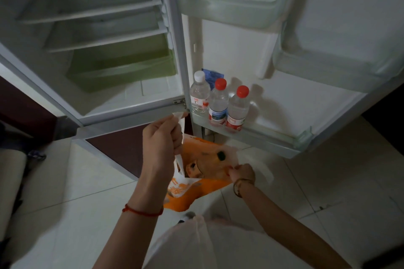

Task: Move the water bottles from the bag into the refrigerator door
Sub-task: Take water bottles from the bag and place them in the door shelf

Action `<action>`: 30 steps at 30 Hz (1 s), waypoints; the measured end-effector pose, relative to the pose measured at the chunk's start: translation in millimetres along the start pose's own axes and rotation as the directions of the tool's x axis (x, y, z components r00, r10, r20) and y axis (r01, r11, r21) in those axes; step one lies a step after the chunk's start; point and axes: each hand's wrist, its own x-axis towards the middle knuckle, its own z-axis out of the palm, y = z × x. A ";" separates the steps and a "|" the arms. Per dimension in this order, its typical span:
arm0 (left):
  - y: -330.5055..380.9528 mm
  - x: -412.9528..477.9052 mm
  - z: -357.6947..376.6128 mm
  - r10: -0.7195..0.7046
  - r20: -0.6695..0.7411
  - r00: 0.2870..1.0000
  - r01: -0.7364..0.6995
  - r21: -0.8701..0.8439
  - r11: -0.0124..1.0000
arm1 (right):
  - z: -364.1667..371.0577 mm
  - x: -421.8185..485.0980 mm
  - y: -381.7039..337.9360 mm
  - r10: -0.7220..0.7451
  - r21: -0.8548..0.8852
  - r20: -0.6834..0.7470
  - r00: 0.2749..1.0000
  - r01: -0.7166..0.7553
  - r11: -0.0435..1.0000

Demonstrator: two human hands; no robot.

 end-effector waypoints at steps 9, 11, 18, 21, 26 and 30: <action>0.6 3.0 11.7 0.008 0.012 1.000 -0.008 0.056 0.998 | -29.8 -55.3 -46.3 -0.637 -0.188 -0.028 0.771 0.621 0.761; 2.2 4.0 18.5 -0.002 0.034 0.999 0.000 0.054 0.999 | -48.6 -62.4 -50.5 -0.677 -0.228 -0.086 0.731 0.647 0.728; 1.4 11.6 37.5 -0.028 0.105 0.994 0.022 0.064 0.998 | -129.5 -85.5 -69.5 -0.776 -0.215 -0.369 0.511 0.766 0.606; 1.5 15.8 39.0 -0.026 0.130 0.991 0.020 0.051 0.999 | -160.9 -94.4 -76.1 -0.765 -0.228 -0.463 0.448 0.773 0.591; 3.3 20.2 33.7 -0.019 0.130 0.991 0.012 0.053 0.999 | -185.3 -111.5 -76.3 -0.752 -0.237 -0.536 0.384 0.786 0.570; 4.0 23.8 26.5 -0.013 0.123 0.992 0.008 0.040 0.999 | -197.9 -115.4 -78.4 -0.745 -0.263 -0.590 0.312 0.798 0.542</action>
